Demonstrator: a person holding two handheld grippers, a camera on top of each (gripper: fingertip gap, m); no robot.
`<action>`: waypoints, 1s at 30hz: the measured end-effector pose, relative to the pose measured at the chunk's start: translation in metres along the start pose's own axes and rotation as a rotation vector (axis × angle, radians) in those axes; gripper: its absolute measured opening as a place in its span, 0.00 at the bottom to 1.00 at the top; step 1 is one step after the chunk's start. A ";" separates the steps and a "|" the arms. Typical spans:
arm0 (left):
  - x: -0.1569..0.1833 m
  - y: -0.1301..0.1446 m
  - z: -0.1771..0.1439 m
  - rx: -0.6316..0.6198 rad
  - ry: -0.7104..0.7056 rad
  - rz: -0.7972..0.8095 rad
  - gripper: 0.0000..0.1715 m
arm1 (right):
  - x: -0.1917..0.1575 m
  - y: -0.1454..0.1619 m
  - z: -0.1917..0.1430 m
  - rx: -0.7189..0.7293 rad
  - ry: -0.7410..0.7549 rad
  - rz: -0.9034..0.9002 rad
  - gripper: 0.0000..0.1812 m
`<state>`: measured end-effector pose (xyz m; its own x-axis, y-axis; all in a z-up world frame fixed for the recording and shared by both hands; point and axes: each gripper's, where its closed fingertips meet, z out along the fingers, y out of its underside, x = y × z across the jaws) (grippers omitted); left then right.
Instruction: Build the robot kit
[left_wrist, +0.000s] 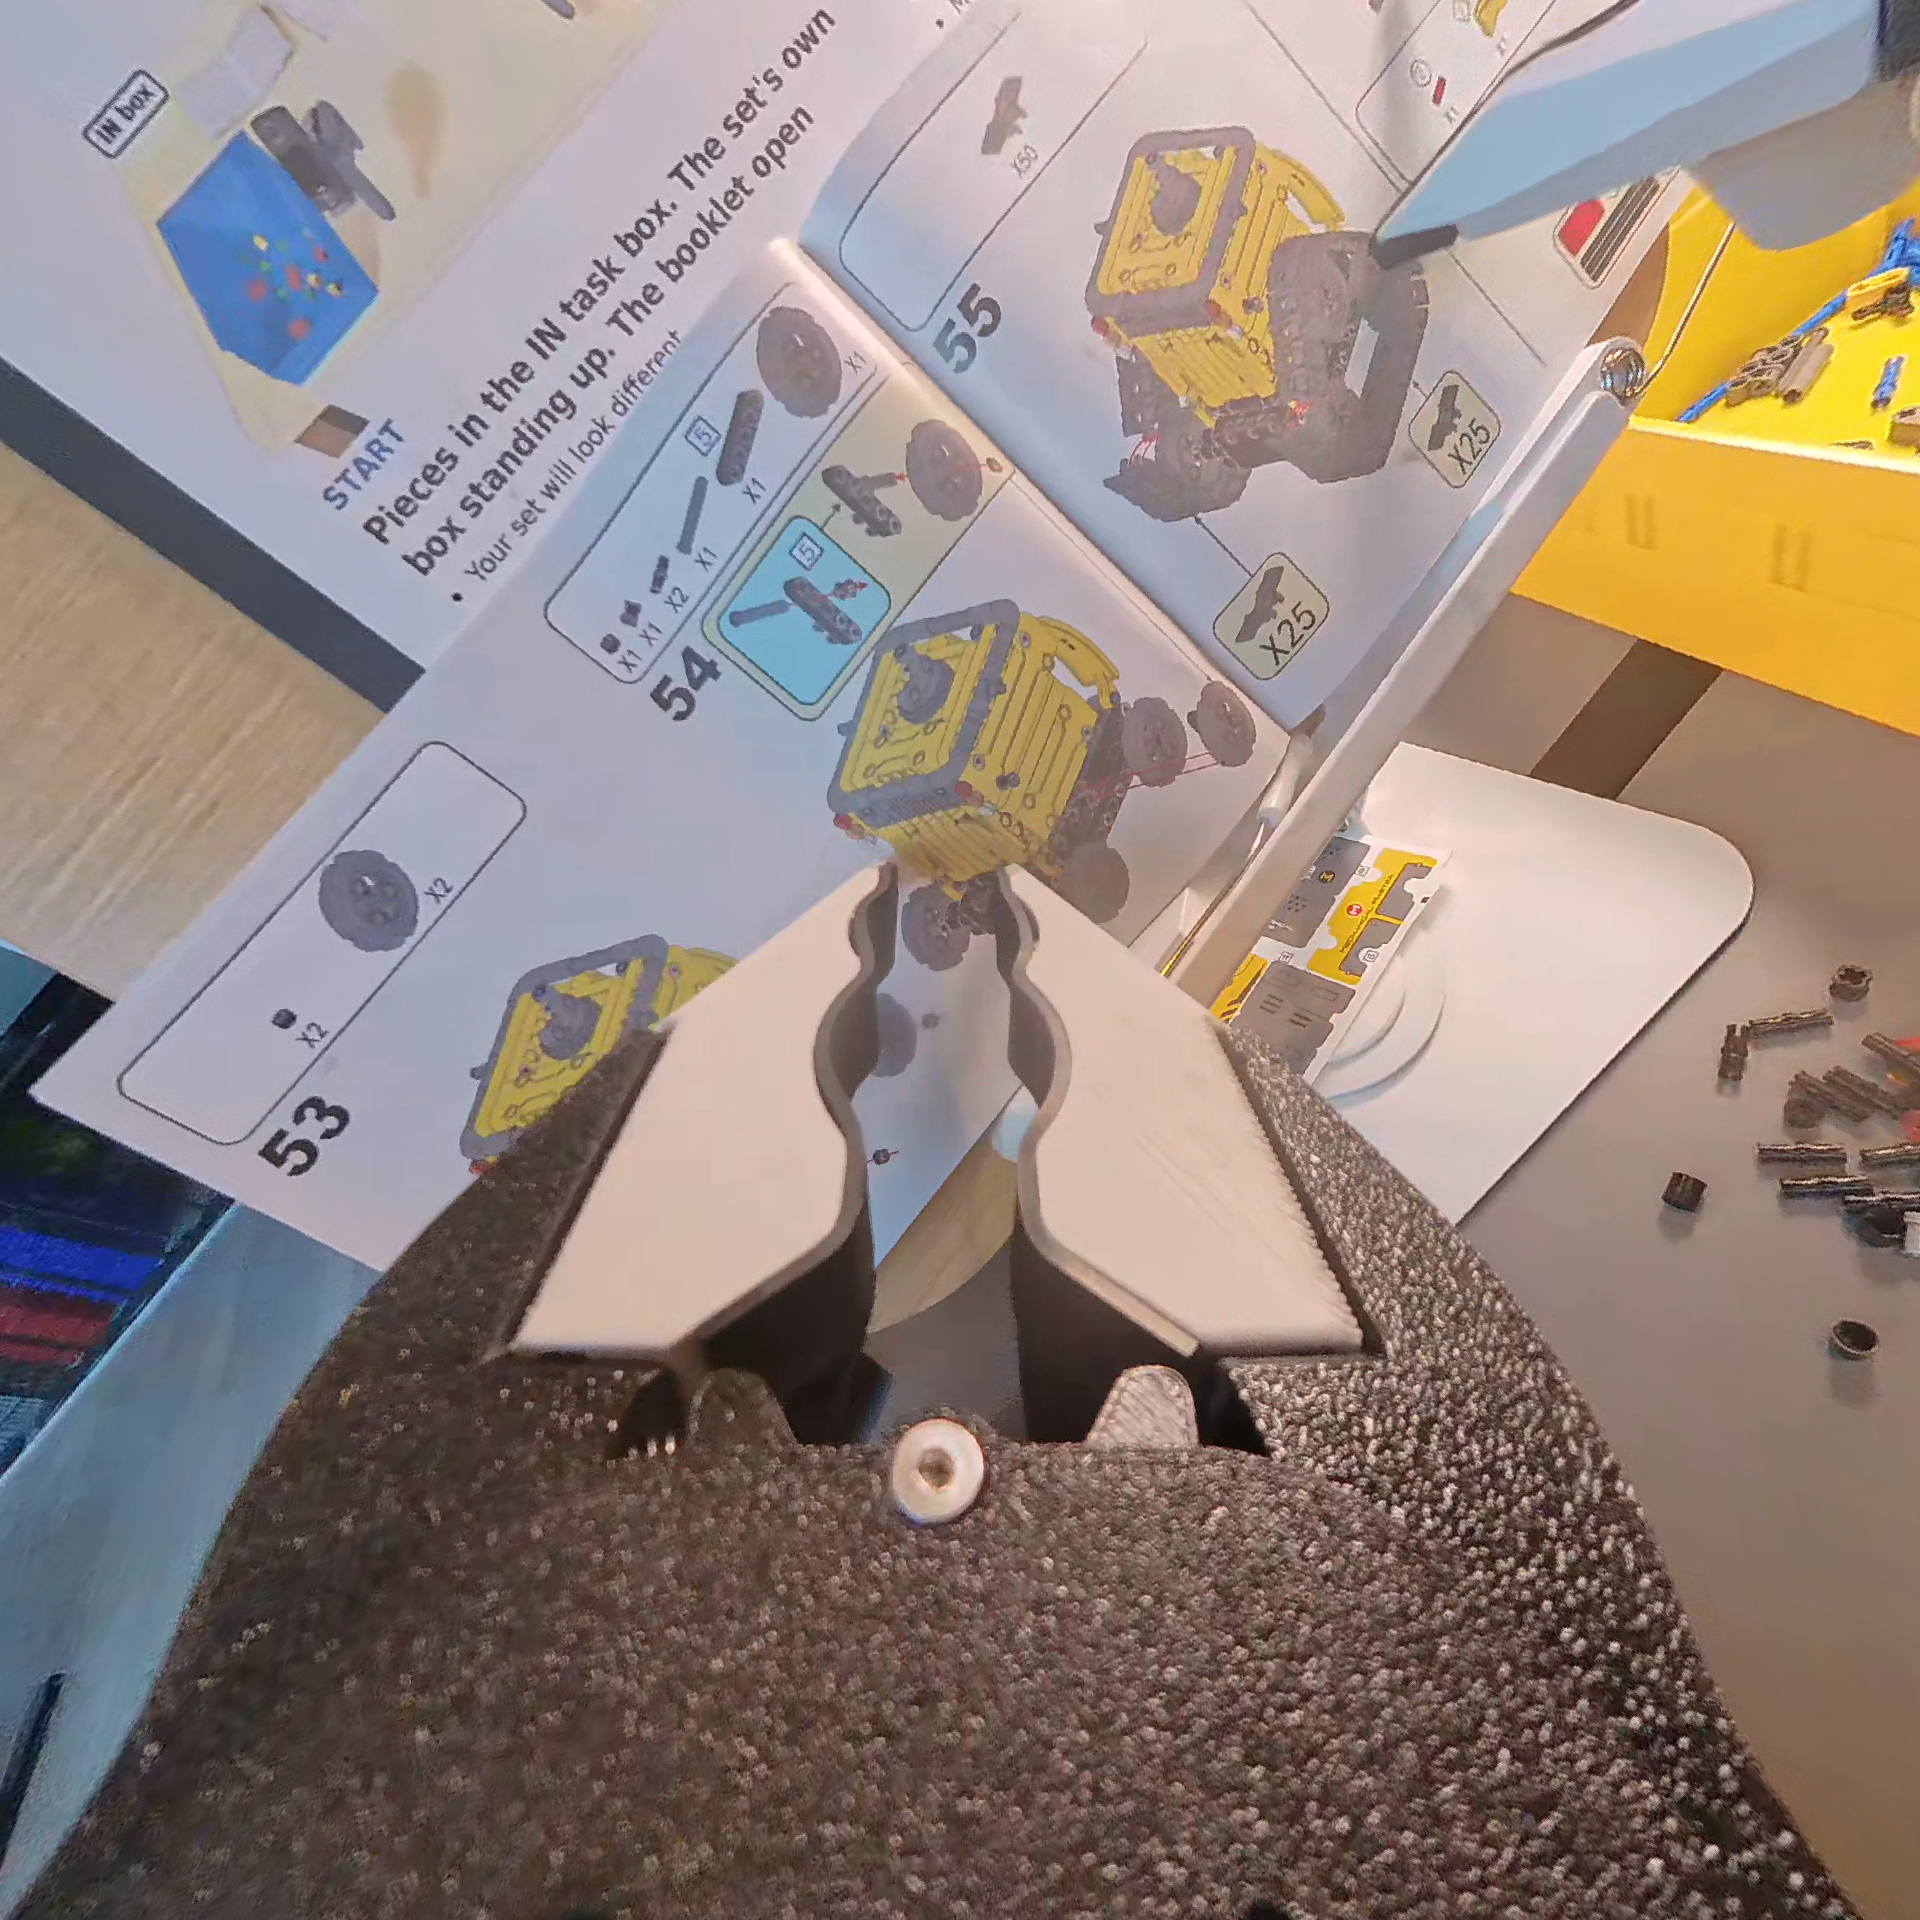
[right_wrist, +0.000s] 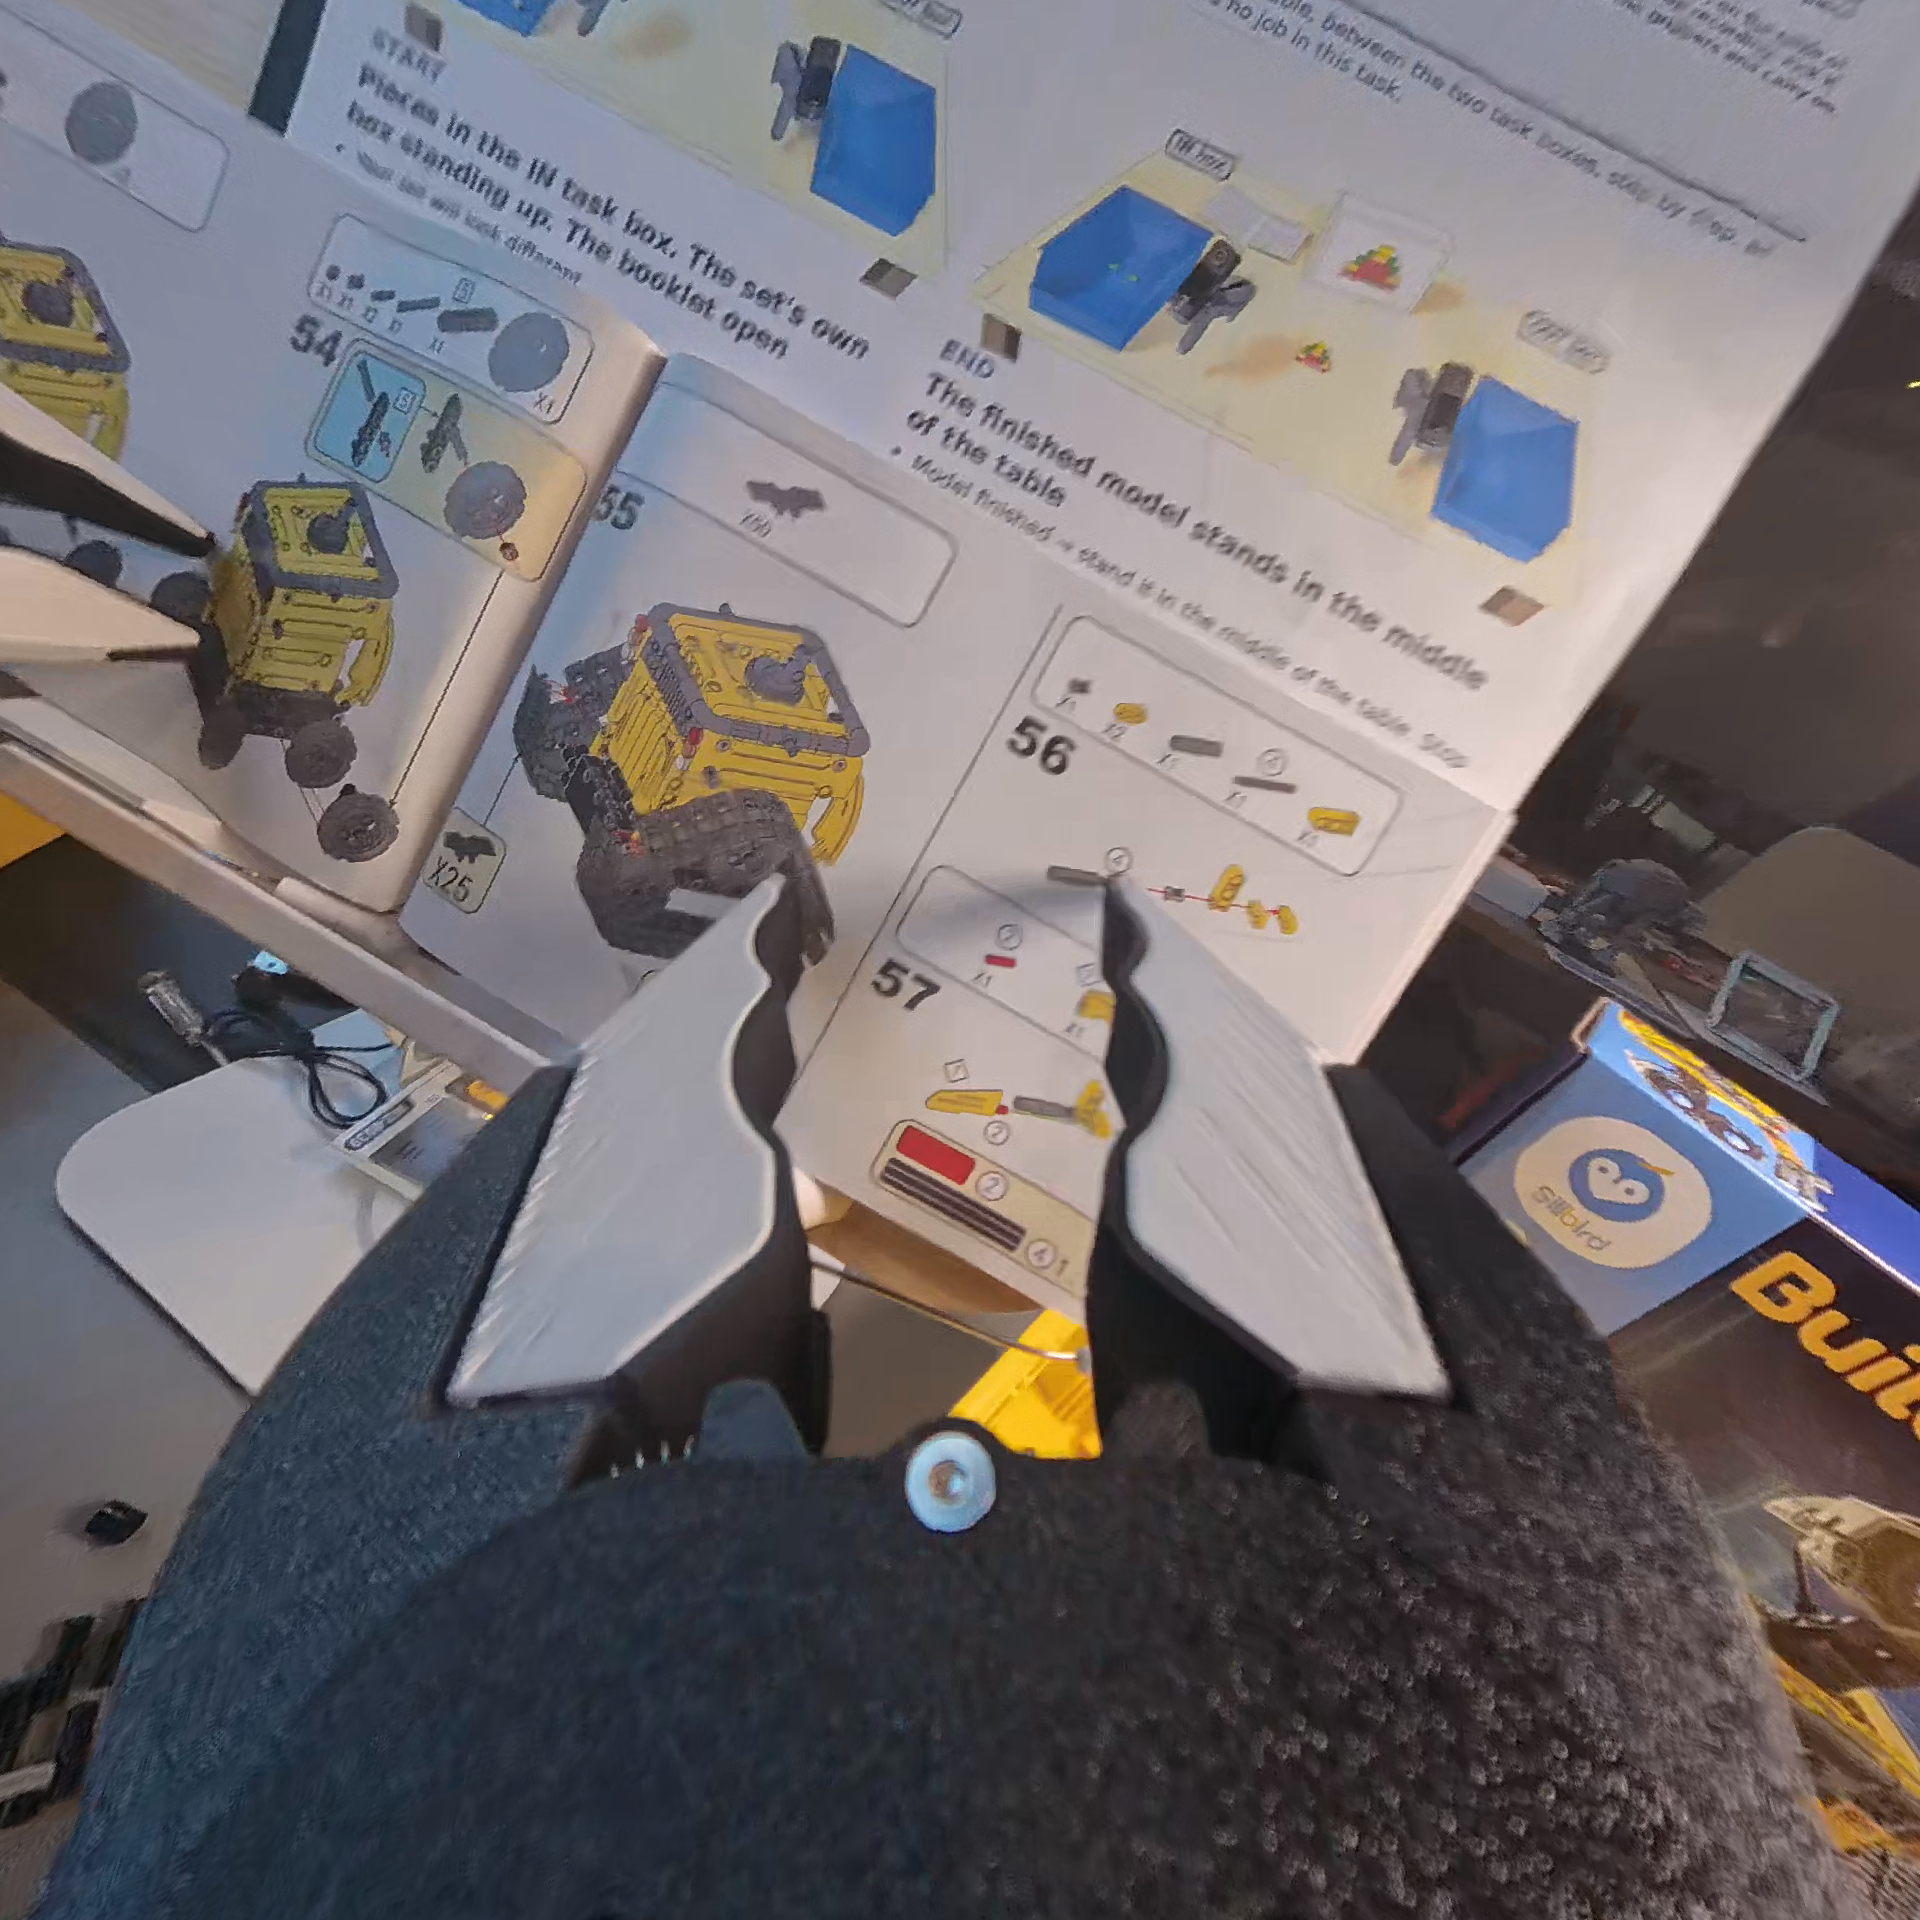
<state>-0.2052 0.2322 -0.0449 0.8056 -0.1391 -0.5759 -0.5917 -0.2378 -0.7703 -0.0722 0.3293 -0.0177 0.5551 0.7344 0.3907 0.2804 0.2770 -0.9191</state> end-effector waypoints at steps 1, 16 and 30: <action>0.001 0.000 0.000 0.000 0.004 -0.001 0.11 | 0.010 -0.004 0.000 0.012 0.023 0.015 0.42; 0.000 0.000 0.000 0.018 0.004 -0.012 0.09 | 0.035 -0.008 0.007 -0.018 0.009 0.019 0.53; 0.002 0.000 -0.006 0.023 0.068 -0.139 0.12 | -0.020 -0.003 -0.011 -0.037 -0.239 0.050 0.24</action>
<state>-0.2035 0.2264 -0.0447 0.8796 -0.1714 -0.4437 -0.4739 -0.2370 -0.8481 -0.0758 0.3070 -0.0223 0.3694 0.8733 0.3176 0.2879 0.2174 -0.9326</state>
